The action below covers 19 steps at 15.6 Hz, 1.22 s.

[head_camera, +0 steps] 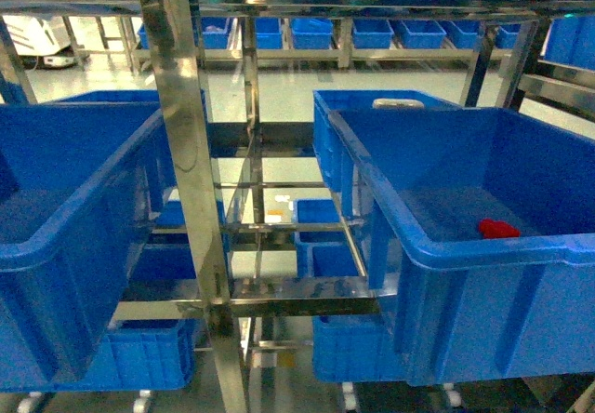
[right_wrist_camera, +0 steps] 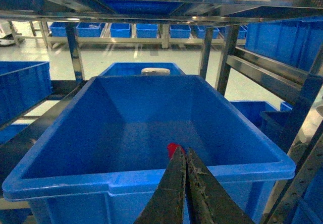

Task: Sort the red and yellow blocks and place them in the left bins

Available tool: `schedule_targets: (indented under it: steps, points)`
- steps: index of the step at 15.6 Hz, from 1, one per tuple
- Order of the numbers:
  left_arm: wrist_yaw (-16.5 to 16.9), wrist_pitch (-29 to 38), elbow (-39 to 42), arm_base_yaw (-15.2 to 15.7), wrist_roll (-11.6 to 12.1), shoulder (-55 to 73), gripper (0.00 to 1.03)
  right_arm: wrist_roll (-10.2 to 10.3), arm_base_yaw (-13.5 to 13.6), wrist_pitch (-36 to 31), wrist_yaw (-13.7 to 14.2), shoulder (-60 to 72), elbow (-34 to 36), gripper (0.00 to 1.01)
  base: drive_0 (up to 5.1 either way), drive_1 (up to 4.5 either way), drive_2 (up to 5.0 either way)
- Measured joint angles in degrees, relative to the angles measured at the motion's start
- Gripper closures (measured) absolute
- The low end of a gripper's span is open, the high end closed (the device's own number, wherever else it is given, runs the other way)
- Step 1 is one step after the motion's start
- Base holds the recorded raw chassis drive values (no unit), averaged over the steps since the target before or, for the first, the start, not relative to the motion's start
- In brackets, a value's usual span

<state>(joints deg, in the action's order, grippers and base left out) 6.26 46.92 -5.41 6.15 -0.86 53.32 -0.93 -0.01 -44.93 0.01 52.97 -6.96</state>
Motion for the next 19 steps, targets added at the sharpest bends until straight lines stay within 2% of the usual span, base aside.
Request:
schedule_targets:
  steps: [1, 2, 3, 4, 11, 19]
  points:
    - [-0.7, 3.7, 2.0, -0.8, 0.1, -0.1, 1.01, 0.2, 0.0, 1.2, 0.0, -2.7, 0.9, 0.99, 0.0, 0.00, 0.0]
    - [-1.8, 0.4, 3.3, -1.7, 0.1, -2.1, 1.01, 0.3, 0.0, 2.8, 0.0, -5.5, 1.7, 0.99, 0.0, 0.00, 0.0]
    - [-5.6, -2.5, 4.3, -5.4, 0.1, -5.4, 1.01, 0.3, 0.0, 4.9, 0.0, -8.2, 2.9, 0.99, 0.0, 0.00, 0.0]
    - [-5.7, -4.6, 4.4, -6.5, 0.2, -9.2, 1.01, 0.3, 0.0, 2.0, 0.0, -8.7, 4.7, 0.99, 0.0, 0.00, 0.0]
    - [-6.3, -24.7, 4.6, -6.1, 0.2, -31.1, 1.01, 0.3, 0.0, 21.5, 0.0, -29.7, 6.1, 0.99, 0.0, 0.00, 0.0]
    - [-6.3, -35.5, 4.6, -6.1, 0.2, -41.9, 1.01, 0.3, 0.0, 32.9, 0.0, -41.0, 6.1, 0.99, 0.0, 0.00, 0.0]
